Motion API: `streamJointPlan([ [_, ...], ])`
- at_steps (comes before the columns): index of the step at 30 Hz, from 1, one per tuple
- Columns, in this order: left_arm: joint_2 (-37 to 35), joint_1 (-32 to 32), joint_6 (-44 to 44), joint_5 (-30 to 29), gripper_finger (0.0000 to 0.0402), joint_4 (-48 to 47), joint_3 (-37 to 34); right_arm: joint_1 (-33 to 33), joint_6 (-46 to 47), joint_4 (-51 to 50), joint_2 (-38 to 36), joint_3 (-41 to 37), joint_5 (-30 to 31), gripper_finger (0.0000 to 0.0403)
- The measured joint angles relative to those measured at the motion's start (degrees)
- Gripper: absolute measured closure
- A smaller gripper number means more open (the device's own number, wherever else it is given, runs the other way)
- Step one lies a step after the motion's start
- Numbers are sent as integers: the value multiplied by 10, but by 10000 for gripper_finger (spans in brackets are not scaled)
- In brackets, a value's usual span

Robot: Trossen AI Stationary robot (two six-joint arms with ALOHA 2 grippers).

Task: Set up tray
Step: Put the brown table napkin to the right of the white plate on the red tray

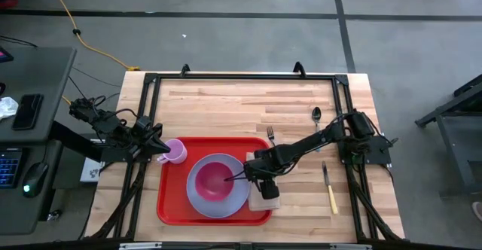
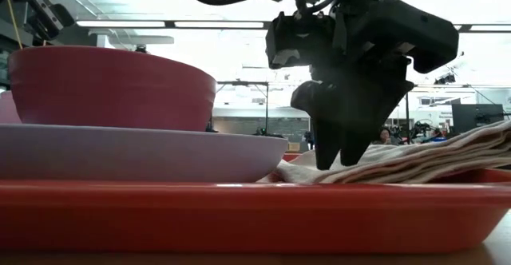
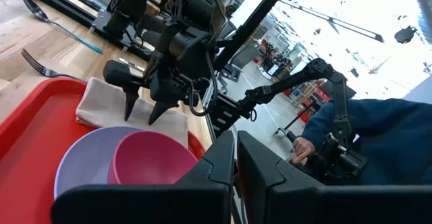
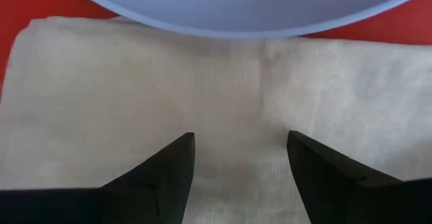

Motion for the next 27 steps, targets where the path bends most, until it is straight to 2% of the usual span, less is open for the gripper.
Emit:
streamJointPlan([
  [6,0,0,0,0,353,0,0,3,1,6,29,3,-4,188],
  [27,0,0,0,2,353,0,0,4,54,59,34,3,61,188],
])
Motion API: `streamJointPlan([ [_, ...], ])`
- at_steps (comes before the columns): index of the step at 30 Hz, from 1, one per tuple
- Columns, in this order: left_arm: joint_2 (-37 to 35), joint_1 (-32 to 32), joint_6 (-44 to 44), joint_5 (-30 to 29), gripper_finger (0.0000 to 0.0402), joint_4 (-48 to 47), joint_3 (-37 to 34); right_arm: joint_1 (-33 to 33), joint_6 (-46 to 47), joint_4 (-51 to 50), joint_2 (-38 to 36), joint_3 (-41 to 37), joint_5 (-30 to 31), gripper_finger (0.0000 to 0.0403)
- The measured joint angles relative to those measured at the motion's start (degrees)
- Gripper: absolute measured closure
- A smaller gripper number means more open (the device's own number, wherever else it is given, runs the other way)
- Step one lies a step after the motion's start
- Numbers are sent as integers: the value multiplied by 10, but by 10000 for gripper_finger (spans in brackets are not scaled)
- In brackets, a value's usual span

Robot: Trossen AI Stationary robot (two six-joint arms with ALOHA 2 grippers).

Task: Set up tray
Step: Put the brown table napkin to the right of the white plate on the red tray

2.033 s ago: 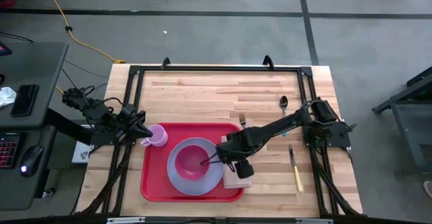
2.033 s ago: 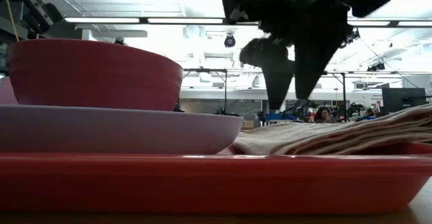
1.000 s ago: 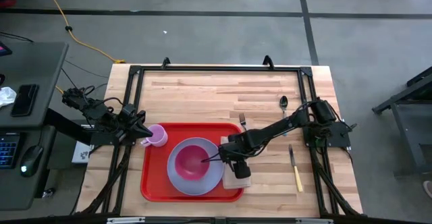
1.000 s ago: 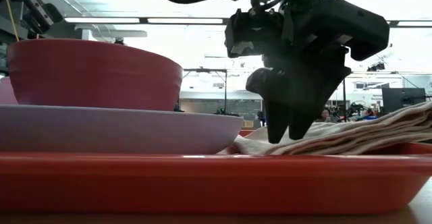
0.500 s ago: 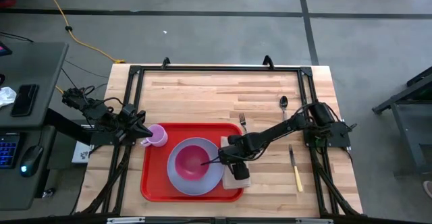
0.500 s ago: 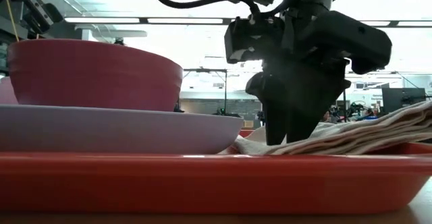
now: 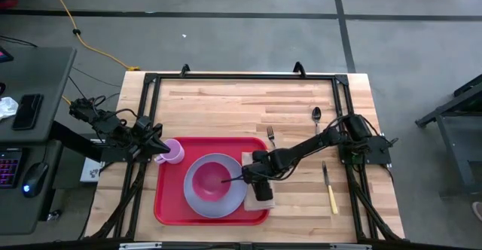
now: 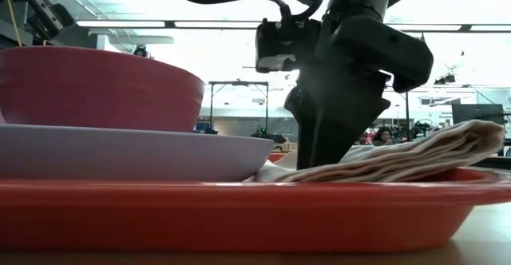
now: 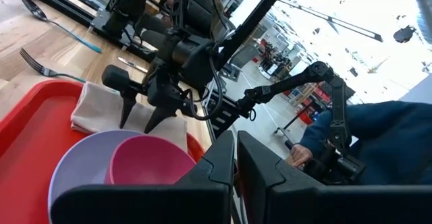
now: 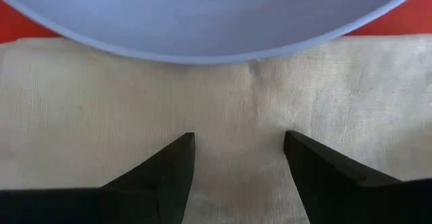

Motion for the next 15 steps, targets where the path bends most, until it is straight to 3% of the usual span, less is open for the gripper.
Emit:
streamJointPlan([
  [6,0,0,-4,0,353,0,0,0,22,0,0,0,14,200],
  [15,0,0,-12,-1,353,0,0,-1,24,4,0,-1,11,272],
])
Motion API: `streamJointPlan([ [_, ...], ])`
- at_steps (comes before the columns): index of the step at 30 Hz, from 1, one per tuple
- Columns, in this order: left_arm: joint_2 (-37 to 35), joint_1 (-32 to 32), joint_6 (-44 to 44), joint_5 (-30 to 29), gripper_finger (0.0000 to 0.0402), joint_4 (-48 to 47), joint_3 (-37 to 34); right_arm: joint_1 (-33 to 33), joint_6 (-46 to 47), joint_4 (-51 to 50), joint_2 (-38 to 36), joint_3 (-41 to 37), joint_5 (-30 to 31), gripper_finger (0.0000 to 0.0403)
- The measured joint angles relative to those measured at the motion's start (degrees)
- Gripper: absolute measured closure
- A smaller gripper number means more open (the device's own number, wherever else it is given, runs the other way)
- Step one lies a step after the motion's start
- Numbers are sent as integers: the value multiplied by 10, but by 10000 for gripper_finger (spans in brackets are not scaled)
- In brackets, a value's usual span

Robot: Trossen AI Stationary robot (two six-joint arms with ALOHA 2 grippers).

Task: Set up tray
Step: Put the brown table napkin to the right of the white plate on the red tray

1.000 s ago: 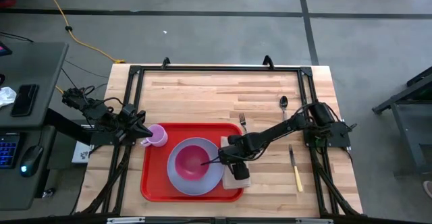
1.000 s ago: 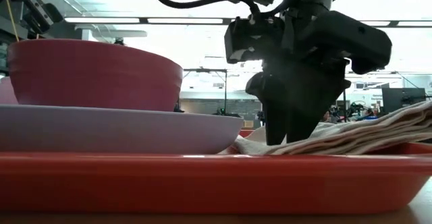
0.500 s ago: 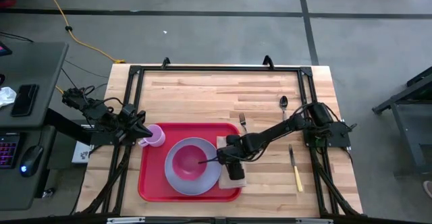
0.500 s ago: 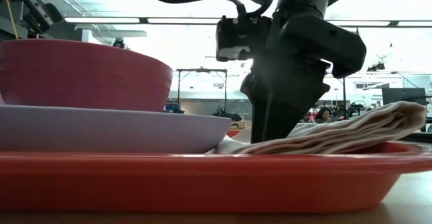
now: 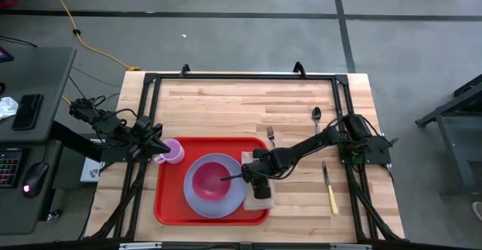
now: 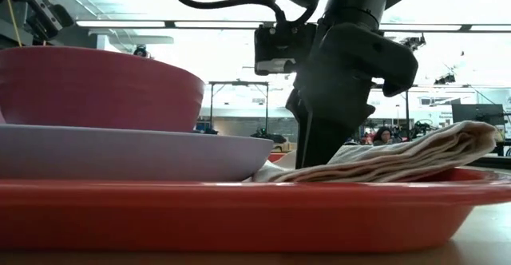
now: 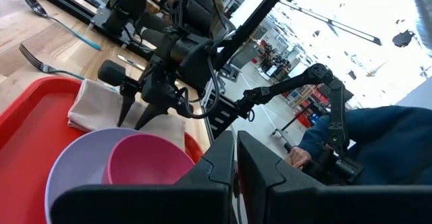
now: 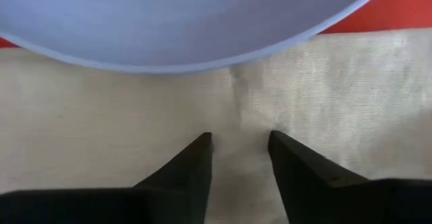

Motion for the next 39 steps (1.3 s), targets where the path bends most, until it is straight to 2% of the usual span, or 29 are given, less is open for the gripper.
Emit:
streamJointPlan([
  [8,0,0,0,-2,353,0,0,0,15,13,0,-1,-9,330],
  [20,0,0,0,-2,353,0,0,0,38,36,1,-1,-12,398],
  [39,0,0,0,-1,353,0,0,-40,38,28,1,-2,36,401],
])
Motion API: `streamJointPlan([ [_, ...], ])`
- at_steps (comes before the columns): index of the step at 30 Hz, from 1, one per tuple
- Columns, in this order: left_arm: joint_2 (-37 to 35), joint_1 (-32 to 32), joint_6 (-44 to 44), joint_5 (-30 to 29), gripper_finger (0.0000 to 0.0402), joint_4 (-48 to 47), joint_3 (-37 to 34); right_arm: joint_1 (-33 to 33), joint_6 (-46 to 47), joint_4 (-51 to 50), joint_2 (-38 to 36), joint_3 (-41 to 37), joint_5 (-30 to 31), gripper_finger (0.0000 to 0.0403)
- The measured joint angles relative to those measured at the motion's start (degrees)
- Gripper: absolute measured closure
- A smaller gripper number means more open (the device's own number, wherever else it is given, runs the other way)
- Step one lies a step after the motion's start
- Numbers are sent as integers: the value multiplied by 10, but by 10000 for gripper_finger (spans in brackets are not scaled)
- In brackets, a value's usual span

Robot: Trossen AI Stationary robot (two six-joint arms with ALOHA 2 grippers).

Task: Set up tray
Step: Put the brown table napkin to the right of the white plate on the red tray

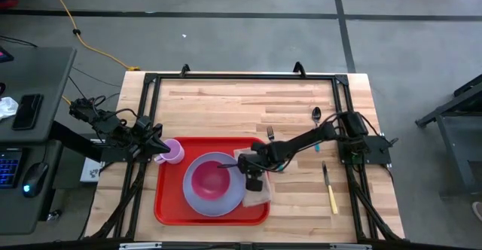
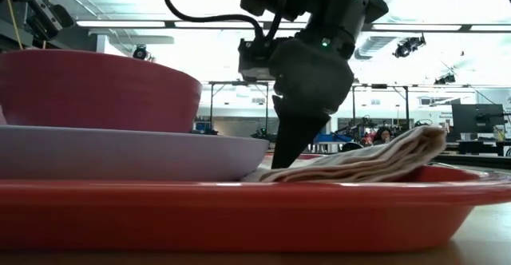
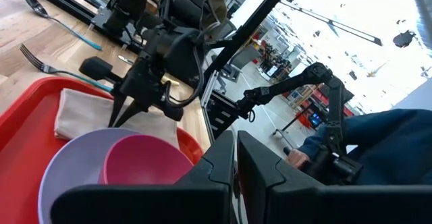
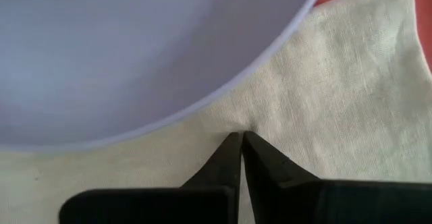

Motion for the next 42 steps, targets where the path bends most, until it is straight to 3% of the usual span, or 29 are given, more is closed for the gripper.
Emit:
streamJointPlan([
  [22,0,0,0,3,353,0,0,-8,4,-35,-41,0,33,395],
  [32,0,0,0,4,353,0,0,1,5,-95,-63,0,-24,394],
  [42,0,0,1,4,353,-1,0,68,30,-121,-67,0,-69,401],
])
